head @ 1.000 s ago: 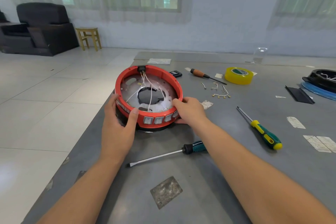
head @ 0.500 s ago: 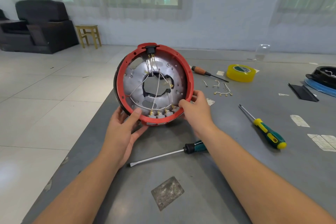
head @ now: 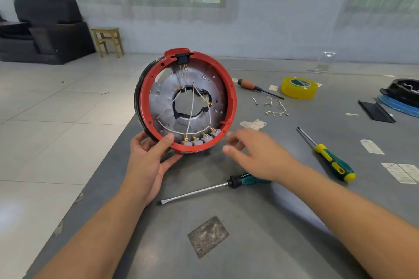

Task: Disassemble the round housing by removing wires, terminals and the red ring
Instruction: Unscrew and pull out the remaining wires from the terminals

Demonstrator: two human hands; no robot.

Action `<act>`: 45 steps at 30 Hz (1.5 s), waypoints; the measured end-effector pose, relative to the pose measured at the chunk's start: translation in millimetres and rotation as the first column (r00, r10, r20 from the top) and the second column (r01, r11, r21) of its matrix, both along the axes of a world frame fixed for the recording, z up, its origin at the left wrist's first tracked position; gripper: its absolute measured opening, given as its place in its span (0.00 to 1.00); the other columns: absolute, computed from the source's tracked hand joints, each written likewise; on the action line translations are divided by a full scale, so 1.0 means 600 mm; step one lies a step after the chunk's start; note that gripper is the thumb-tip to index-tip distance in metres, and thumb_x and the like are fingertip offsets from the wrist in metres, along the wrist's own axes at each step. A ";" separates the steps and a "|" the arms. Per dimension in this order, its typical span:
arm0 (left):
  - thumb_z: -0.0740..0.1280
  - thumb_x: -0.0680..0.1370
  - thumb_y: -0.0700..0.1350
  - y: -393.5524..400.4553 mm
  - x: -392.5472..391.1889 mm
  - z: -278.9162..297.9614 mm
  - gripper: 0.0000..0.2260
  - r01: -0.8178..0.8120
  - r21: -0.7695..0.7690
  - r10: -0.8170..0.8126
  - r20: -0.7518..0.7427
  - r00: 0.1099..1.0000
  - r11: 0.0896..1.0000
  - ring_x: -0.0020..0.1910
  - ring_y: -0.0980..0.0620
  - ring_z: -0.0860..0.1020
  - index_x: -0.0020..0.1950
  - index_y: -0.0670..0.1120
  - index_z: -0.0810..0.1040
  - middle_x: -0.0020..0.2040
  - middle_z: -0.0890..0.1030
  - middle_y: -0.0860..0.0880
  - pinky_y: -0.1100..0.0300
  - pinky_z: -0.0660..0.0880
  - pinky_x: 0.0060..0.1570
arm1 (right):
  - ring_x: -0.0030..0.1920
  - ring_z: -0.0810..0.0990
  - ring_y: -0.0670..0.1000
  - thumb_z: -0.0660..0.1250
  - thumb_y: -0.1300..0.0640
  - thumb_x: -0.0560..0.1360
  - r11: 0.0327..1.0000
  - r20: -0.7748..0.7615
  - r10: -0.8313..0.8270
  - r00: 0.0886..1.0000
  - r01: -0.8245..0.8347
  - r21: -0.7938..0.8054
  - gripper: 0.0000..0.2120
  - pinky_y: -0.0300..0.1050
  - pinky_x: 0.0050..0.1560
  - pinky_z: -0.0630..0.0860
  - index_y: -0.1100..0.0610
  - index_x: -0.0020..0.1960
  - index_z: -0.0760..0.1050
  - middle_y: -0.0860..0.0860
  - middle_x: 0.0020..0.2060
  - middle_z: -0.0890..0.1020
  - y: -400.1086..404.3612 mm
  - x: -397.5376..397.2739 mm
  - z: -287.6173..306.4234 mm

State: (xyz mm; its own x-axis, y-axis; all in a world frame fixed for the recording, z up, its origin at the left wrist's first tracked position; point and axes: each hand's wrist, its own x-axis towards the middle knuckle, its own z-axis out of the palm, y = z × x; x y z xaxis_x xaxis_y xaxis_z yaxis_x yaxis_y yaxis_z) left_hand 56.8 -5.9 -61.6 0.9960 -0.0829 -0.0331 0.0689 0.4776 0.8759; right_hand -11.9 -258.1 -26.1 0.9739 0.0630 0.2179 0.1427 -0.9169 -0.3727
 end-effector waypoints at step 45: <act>0.75 0.71 0.34 0.004 -0.004 0.007 0.34 0.104 -0.082 -0.102 0.034 0.994 0.991 0.62 0.37 0.83 0.75 0.48 0.69 0.72 0.75 0.41 0.35 0.83 0.48 | 0.44 0.78 0.48 0.45 0.36 0.80 0.926 -0.100 0.054 0.993 -0.087 -0.368 0.22 0.51 0.46 0.79 0.41 0.59 0.74 0.42 0.43 0.81 -0.051 -0.061 0.050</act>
